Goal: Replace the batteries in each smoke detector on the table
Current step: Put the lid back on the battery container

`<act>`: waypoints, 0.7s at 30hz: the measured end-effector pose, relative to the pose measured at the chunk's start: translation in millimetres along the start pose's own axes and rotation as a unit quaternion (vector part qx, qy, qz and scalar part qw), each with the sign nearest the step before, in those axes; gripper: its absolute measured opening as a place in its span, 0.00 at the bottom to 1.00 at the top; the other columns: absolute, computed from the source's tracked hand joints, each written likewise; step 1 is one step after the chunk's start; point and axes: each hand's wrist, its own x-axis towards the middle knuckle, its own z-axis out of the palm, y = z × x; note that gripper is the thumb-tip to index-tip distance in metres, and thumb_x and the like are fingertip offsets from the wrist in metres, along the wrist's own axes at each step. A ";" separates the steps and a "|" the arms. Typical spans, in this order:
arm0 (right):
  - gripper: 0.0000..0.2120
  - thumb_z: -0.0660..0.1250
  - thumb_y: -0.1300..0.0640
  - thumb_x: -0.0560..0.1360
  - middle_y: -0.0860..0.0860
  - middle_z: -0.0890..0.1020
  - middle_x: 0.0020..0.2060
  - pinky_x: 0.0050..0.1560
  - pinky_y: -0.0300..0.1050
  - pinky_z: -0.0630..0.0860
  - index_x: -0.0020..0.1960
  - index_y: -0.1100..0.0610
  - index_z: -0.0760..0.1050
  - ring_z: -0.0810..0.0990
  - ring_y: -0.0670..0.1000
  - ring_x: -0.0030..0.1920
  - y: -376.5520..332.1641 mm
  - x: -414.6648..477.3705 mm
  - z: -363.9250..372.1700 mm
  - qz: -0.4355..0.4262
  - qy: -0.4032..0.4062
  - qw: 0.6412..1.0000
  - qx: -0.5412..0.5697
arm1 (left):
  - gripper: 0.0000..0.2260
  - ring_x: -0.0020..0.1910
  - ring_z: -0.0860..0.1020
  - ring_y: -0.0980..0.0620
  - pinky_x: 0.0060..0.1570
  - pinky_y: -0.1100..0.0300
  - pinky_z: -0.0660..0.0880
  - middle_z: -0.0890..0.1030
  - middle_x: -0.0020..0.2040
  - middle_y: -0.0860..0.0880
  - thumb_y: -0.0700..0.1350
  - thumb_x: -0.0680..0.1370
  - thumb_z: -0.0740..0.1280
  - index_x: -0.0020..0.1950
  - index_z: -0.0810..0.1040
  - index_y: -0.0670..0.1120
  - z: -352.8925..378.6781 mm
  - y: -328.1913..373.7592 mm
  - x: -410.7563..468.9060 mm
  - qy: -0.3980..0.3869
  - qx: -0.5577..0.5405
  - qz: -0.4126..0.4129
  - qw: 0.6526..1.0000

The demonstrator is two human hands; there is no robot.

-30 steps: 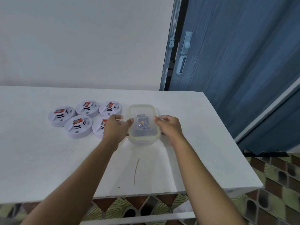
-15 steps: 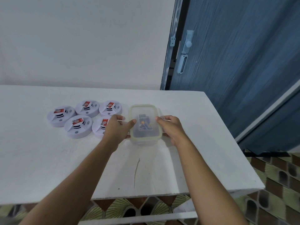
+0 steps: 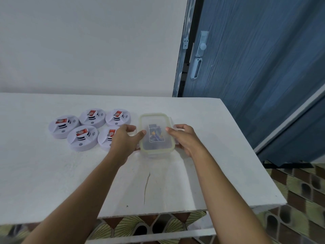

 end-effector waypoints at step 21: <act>0.25 0.76 0.52 0.73 0.57 0.81 0.58 0.44 0.48 0.83 0.64 0.57 0.69 0.84 0.55 0.54 -4.1 3.8 -3.4 0.026 -0.031 0.999 -0.019 | 0.13 0.49 0.81 0.43 0.52 0.44 0.80 0.84 0.46 0.46 0.51 0.77 0.70 0.55 0.82 0.43 14.0 -5.6 -0.7 0.020 -0.075 -0.050 0.996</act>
